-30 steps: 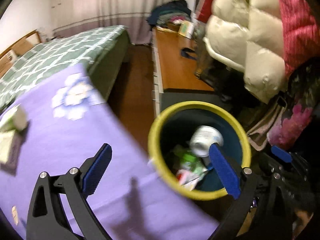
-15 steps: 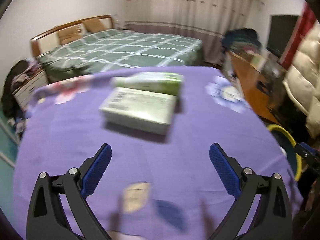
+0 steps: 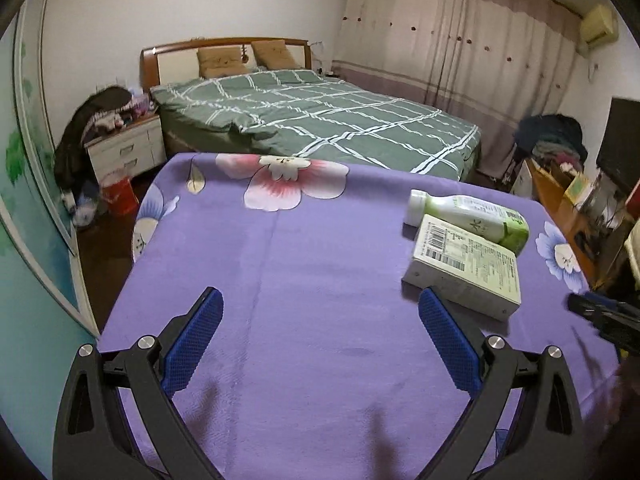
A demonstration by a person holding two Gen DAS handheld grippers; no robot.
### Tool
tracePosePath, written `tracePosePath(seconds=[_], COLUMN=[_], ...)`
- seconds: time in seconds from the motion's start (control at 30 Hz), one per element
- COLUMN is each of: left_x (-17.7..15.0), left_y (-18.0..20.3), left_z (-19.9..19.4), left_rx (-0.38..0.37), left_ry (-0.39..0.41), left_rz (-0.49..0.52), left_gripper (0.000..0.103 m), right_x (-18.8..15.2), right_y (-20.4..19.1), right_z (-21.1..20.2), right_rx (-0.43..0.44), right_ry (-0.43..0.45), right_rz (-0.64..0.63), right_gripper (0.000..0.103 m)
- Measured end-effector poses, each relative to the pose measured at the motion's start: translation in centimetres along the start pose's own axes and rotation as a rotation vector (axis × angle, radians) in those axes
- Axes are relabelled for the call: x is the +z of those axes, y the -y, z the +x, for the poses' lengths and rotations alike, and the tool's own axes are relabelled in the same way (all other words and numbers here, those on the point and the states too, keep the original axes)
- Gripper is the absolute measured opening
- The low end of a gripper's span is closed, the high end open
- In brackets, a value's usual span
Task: Collect trash
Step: 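Reach the right tool to the white-and-green milk bottle and grasp it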
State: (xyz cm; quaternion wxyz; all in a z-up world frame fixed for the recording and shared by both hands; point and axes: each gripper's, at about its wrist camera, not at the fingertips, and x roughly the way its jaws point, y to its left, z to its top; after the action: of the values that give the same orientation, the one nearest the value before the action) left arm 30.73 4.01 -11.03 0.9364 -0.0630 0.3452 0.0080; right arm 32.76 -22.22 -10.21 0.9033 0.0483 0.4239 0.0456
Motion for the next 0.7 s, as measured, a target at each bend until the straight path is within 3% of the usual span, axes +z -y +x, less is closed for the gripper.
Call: tracePosePath(seconds=[0.3, 0.57, 0.7], left_x=[0.1, 0.0, 0.0], left_y=[-1.0, -1.2, -1.6], left_z=[-0.7, -0.9, -1.0], left_rx=[0.028, 0.041, 0.042], left_ry=[0.028, 0.032, 0.032], left_rz=[-0.047, -0.06, -0.072], left_gripper=[0.097, 0.097, 0.097], right_x=[0.3, -0.1, 0.6], right_y=[-4.9, -11.7, -10.5], right_z=[2.5, 2.2, 2.1], right_rx=[0.035, 0.176, 0.154], right_ry=[-0.03, -0.033, -0.01], right_rz=[-0.07, -0.183, -0.147], right_gripper=[0.061, 0.061, 0.061])
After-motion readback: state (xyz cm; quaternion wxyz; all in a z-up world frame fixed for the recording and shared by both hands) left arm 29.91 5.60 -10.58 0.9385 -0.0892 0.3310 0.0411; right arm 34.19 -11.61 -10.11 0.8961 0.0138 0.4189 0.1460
